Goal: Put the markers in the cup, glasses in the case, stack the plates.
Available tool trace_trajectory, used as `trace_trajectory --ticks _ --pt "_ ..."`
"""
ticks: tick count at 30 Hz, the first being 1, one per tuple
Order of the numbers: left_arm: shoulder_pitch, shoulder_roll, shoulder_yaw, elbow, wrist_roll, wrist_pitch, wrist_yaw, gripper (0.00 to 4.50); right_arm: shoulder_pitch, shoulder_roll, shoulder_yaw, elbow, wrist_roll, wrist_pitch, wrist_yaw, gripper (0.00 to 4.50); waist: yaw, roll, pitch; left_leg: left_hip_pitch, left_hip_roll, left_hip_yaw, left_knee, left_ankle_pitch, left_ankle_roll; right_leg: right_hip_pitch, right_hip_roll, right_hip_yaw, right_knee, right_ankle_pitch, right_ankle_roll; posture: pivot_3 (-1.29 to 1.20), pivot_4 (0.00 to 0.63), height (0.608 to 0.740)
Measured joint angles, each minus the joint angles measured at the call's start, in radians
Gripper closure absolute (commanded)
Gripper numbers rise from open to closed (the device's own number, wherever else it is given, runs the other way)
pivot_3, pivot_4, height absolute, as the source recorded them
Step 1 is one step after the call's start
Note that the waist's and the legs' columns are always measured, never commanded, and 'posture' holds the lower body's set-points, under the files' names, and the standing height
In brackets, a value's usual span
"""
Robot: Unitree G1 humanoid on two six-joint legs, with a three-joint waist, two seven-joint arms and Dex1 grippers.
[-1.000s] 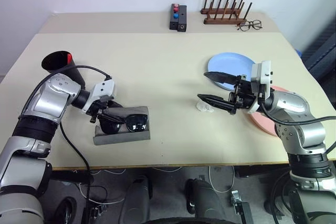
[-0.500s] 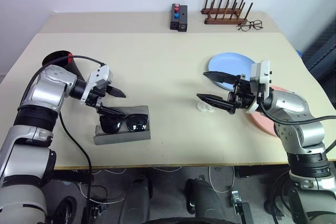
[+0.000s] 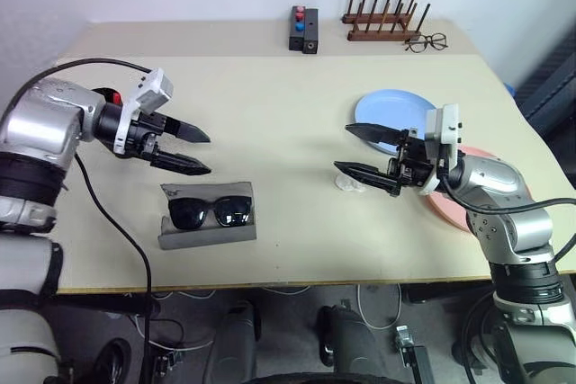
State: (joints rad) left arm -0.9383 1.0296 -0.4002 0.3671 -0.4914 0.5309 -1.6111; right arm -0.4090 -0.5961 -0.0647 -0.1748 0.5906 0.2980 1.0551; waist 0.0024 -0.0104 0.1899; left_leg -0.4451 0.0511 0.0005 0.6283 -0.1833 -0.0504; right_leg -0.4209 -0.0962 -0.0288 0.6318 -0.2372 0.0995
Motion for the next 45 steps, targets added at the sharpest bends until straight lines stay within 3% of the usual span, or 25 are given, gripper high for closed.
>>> trace_trajectory --ticks 5,12,17,22,30,34,45 --pt "0.072 0.058 -0.085 -0.102 -0.04 -0.033 0.0 0.04 -0.001 0.0 0.001 0.001 0.0 0.0 0.0 1.09 0.001 0.0 0.0 0.0 0.0 0.0 0.0 0.0 0.0 0.0 0.0 0.0 0.0 0.0 0.0 0.0 0.15 0.74" --pt "0.129 0.058 -0.118 -0.104 0.038 -0.169 0.0 0.04 -0.001 0.0 0.001 0.001 0.0 0.0 0.001 1.09 0.009 0.0 0.0 -0.001 0.0 0.0 0.001 0.0 0.0 0.0 0.0 0.0 -0.001 0.0 0.0 0.0 0.15 0.74" --pt "0.168 0.026 -0.116 -0.063 0.103 -0.262 0.0 0.04 -0.001 0.0 0.001 0.001 0.0 0.0 0.001 1.09 0.009 0.0 0.0 -0.001 0.0 0.001 0.001 0.0 0.0 -0.001 0.0 0.0 -0.001 0.0 0.0 0.0 0.15 0.74" --pt "0.169 -0.071 -0.062 0.064 0.201 -0.39 0.015 0.04 0.0 0.001 0.001 0.001 0.0 0.0 -0.001 1.09 0.01 0.0 0.0 -0.001 0.0 0.001 0.001 0.0 0.0 -0.001 0.0 0.0 -0.001 0.0 0.0 0.0 0.15 0.74" --pt "0.129 -0.154 0.029 0.185 0.219 -0.351 0.005 0.04 0.0 0.002 0.001 0.0 0.0 0.0 -0.008 1.09 0.009 0.0 0.0 -0.001 0.0 0.001 0.001 0.0 0.0 -0.001 0.0 0.0 0.0 0.0 0.0 0.0 0.15 0.74" --pt "0.126 -0.157 0.025 0.189 0.198 -0.292 0.001 0.04 0.0 0.002 0.001 0.0 0.0 0.0 -0.009 1.09 0.008 0.0 0.0 -0.001 0.0 0.0 0.001 0.0 0.0 -0.001 0.0 0.0 0.0 0.0 0.0 0.0 0.15 0.74" --pt "0.105 -0.171 -0.009 0.259 0.236 -0.357 0.0 0.04 0.004 0.001 0.001 -0.017 0.001 0.0 -0.013 1.09 0.009 0.0 0.0 -0.001 0.0 0.0 0.001 0.0 0.0 -0.001 0.0 0.0 0.0 0.0 0.0 0.0 0.15 0.74"
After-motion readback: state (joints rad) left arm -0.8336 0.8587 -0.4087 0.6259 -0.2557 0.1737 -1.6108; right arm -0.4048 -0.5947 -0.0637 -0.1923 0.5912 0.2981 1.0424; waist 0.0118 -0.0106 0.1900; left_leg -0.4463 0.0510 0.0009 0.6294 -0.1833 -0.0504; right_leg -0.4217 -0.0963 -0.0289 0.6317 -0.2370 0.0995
